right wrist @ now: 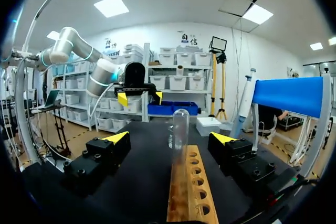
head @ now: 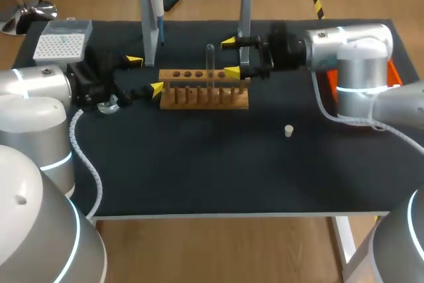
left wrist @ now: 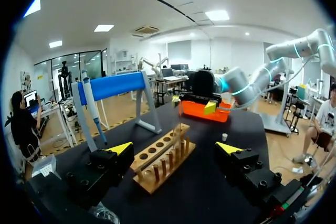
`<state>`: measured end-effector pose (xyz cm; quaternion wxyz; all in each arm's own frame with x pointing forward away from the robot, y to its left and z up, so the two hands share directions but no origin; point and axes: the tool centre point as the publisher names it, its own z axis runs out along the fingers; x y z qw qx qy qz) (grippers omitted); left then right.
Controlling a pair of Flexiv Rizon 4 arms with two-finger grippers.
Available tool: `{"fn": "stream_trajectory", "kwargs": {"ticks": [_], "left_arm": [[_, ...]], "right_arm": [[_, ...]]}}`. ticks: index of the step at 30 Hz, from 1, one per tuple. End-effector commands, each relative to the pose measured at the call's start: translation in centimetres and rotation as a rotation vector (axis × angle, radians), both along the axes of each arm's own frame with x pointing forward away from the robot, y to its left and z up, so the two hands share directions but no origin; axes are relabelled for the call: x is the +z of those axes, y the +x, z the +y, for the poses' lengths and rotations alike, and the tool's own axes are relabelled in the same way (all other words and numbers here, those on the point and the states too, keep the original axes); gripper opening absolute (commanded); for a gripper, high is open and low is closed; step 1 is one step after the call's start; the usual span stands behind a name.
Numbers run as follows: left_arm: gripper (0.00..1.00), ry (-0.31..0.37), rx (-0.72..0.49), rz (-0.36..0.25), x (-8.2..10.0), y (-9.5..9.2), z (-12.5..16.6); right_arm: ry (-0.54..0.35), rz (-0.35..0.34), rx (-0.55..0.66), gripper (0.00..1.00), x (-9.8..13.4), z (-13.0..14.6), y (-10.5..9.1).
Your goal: Invert the test tube, pick up the pipette, mount the tip to pipette, aspirate from beaker and dispense into the tube, eject the tip, return the pipette, and cap with the stopper.
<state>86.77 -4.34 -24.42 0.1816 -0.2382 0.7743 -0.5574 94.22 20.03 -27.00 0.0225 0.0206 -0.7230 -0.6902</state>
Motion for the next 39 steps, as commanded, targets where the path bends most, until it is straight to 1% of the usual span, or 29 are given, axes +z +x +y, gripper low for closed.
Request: {"fn": "stream_trajectory", "kwargs": {"ticks": [1, 7, 18, 32, 39], "left_arm": [[1.00, -0.002, 0.002, -0.004, -0.1, -0.1, 0.0], [1.00, -0.002, 0.002, -0.004, -0.1, -0.1, 0.0], [1.00, -0.002, 0.002, -0.004, -0.1, -0.1, 0.0], [1.00, -0.002, 0.002, -0.004, -0.1, -0.1, 0.0], [1.00, -0.002, 0.002, -0.004, -0.1, -0.1, 0.0]], "right_arm": [[-0.004, 0.015, 0.084, 1.00, -0.3, 0.7, 0.9], [-0.009, 0.025, 0.097, 1.00, -0.2, 1.6, 0.7], [-0.005, 0.024, 0.098, 1.00, -0.5, 3.2, 0.7], [0.021, 0.037, 0.082, 1.00, -0.6, 4.0, 0.7], [0.030, 0.040, 0.075, 0.88, -0.6, 4.3, 0.6]]}}
